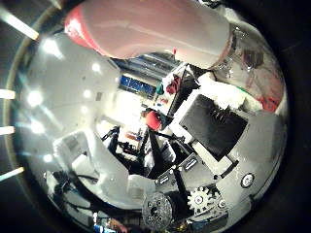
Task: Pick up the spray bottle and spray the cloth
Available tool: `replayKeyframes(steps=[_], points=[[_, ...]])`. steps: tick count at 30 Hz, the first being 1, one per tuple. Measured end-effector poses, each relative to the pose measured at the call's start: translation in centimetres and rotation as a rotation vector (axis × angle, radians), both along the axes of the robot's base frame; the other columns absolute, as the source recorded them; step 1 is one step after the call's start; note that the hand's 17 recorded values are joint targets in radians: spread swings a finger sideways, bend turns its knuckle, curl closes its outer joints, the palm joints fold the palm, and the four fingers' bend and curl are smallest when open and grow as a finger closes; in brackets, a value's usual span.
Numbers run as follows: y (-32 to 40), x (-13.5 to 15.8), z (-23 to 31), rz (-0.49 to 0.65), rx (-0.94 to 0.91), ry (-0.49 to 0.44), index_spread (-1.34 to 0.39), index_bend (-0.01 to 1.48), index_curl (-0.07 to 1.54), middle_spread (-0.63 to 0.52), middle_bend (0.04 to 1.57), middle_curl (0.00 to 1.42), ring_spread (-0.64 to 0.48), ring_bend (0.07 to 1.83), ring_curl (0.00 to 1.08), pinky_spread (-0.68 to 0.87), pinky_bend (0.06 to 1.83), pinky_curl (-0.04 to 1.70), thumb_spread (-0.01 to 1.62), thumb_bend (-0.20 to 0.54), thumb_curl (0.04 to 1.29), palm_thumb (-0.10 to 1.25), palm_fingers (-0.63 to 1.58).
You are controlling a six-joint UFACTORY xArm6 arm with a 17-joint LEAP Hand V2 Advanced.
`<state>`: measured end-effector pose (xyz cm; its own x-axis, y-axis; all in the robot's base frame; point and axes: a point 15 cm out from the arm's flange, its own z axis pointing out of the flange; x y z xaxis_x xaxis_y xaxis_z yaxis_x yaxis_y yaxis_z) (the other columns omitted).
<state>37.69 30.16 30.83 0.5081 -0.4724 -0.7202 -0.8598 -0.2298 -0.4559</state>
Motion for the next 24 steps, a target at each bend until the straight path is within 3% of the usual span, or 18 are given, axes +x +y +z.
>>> replayKeyframes(steps=[12,24], points=[[8.0,0.1,-4.3,0.156,0.090,-0.039,-0.23,1.14,0.89,-0.10,1.42,0.70,-0.23,1.33,0.84,-0.15,0.99,1.52,0.49,-0.020,0.95,1.04,1.11],[11.4,1.9,-9.6,0.153,0.161,0.031,-0.23,1.12,0.90,-0.08,1.41,0.70,-0.22,1.35,0.82,-0.16,0.97,1.46,0.51,-0.024,0.95,1.01,1.13]])
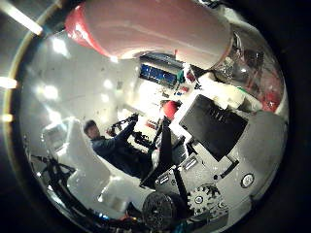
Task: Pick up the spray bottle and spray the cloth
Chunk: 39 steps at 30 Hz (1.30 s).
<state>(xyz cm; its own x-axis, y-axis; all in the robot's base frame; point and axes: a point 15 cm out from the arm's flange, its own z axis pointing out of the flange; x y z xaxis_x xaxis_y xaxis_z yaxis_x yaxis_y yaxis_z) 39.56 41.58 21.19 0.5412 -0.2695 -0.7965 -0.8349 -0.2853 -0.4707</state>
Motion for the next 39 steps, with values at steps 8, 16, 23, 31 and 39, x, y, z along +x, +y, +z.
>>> replayKeyframes(steps=[8,16,23,31,39], points=[[0.1,1.2,-2.4,-0.005,-0.015,0.022,-0.22,1.06,0.88,-0.09,1.31,0.67,-0.19,1.33,0.74,-0.19,0.95,1.30,0.66,-0.026,0.90,0.90,1.17],[0.3,1.2,-5.2,0.014,-0.038,0.033,-0.24,0.95,0.81,-0.09,1.22,0.63,-0.16,1.28,0.63,-0.27,0.94,1.09,0.80,-0.023,0.82,0.87,1.21],[1.0,0.2,-6.2,0.047,-0.048,0.024,-0.28,0.74,0.76,-0.10,1.16,0.60,-0.17,1.25,0.56,-0.37,0.93,0.90,0.85,-0.031,0.72,0.86,1.12],[-0.3,-1.1,-7.6,0.146,-0.141,-0.027,-0.43,0.37,0.61,-0.12,0.67,0.44,-0.18,0.92,0.44,-0.27,0.80,0.81,0.99,-0.036,0.60,0.79,0.00],[-2.1,-0.7,-7.4,0.177,-0.206,-0.061,-0.43,0.16,0.39,-0.01,0.31,0.32,-0.02,0.51,0.26,0.30,0.48,0.53,1.01,-0.030,0.45,0.71,-0.03]])
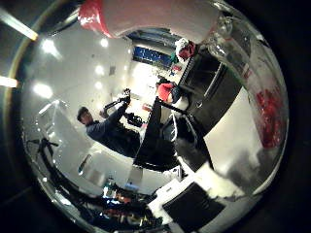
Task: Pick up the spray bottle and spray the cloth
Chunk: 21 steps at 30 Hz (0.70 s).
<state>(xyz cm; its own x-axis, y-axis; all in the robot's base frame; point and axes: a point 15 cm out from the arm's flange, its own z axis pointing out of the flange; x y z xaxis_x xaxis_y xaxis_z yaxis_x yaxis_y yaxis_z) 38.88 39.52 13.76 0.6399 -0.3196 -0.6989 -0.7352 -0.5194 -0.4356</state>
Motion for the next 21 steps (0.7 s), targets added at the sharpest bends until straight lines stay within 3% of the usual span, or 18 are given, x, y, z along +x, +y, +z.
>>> replayKeyframes(steps=[10,21], points=[[-8.2,5.5,2.8,-0.115,-0.041,-0.097,-0.42,0.16,0.31,-0.01,0.23,0.32,-0.01,0.42,0.24,0.35,0.41,0.40,1.01,-0.025,0.39,0.71,0.07],[-23.0,8.9,5.8,-0.277,-0.147,-0.189,-0.42,0.17,0.30,-0.02,0.20,0.33,-0.02,0.38,0.24,0.35,0.36,0.35,1.01,-0.025,0.38,0.71,0.17]])
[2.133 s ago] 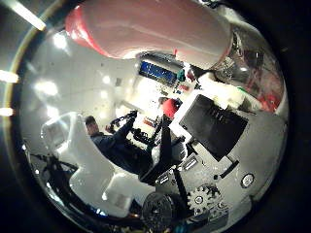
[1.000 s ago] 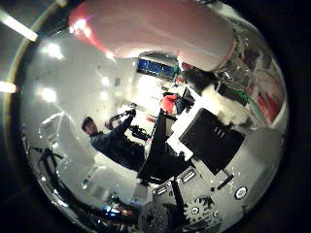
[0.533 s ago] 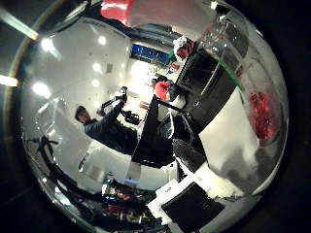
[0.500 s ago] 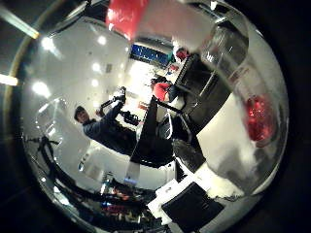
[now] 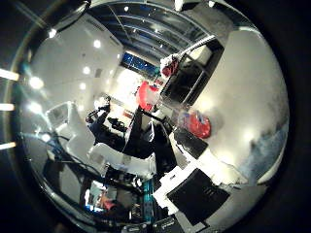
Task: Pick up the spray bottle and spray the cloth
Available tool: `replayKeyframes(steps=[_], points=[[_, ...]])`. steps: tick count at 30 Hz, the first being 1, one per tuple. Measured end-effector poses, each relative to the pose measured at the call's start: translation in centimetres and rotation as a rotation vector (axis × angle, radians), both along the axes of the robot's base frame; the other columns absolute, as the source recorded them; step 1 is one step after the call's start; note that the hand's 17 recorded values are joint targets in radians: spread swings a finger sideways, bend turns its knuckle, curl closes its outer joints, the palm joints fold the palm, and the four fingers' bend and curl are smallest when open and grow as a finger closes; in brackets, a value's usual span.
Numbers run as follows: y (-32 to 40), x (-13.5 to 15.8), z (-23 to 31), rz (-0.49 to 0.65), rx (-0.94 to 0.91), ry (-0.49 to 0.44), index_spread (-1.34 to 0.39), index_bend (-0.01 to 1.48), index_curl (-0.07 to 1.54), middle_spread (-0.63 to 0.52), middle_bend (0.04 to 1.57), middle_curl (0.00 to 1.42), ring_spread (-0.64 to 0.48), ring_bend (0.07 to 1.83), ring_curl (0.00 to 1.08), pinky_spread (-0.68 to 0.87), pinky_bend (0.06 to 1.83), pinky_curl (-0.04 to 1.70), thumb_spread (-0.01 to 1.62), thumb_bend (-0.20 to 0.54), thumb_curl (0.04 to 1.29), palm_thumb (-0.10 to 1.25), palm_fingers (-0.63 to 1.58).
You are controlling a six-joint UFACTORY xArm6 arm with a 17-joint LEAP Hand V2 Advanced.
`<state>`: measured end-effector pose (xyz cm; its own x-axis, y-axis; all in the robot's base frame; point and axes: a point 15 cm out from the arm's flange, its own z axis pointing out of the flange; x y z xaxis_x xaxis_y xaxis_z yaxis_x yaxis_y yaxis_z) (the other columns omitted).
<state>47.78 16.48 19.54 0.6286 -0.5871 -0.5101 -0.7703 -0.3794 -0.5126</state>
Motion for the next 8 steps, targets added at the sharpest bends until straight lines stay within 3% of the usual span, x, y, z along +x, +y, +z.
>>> replayKeyframes(steps=[3,8], points=[[-4.0,0.0,0.7,-0.041,-0.027,-0.012,-0.42,0.17,0.30,-0.02,0.20,0.33,-0.02,0.37,0.24,0.35,0.35,0.34,1.01,-0.023,0.37,0.72,0.19],[-9.3,-2.4,1.4,-0.072,-0.086,0.002,-0.42,0.18,0.32,-0.02,0.19,0.33,-0.01,0.33,0.23,0.35,0.32,0.32,1.02,-0.024,0.37,0.72,0.21]])
